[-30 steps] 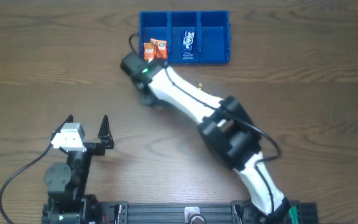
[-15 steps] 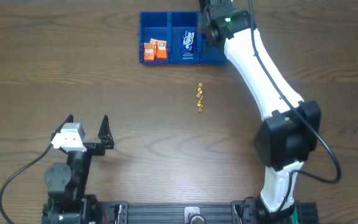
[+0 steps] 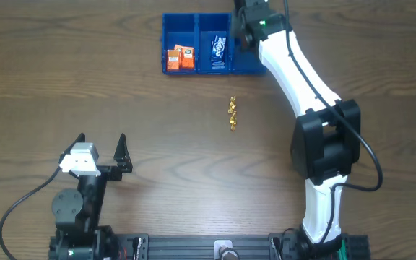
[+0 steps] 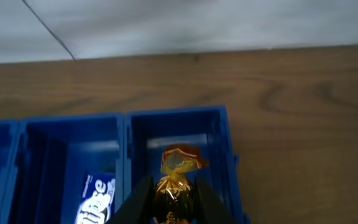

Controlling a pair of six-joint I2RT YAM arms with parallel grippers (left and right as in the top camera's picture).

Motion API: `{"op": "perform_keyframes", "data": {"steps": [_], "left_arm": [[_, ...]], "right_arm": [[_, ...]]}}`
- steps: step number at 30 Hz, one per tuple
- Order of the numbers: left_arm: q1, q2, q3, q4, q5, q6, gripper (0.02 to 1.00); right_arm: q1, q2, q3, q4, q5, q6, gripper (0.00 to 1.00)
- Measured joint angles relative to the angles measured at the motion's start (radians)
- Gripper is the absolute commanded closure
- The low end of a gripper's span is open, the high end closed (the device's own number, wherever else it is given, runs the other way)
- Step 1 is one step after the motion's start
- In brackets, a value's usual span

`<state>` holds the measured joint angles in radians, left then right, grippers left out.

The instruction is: Sort Candies Into Trays

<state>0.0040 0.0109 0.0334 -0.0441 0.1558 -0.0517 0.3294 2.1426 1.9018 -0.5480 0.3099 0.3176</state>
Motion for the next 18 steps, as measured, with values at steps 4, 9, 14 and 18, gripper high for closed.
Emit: {"op": "perform_keyframes", "data": {"steps": [4, 9, 14, 18], "left_arm": [[0.0, 0.0, 0.0, 0.0, 0.0, 0.0, 0.02], [0.0, 0.0, 0.0, 0.0, 0.0, 0.0, 0.023], [0.0, 0.0, 0.0, 0.0, 0.0, 0.0, 0.02], [0.0, 0.0, 0.0, 0.0, 0.0, 0.0, 0.02]], "right_arm": [[0.0, 0.002, 0.0, 0.042, 0.0, -0.015, 0.79], [0.0, 0.002, 0.0, 0.042, 0.004, -0.023, 0.001], [0.0, 0.002, 0.0, 0.037, 0.004, -0.032, 0.001], [0.0, 0.002, 0.0, -0.008, 0.004, -0.033, 0.001]]}}
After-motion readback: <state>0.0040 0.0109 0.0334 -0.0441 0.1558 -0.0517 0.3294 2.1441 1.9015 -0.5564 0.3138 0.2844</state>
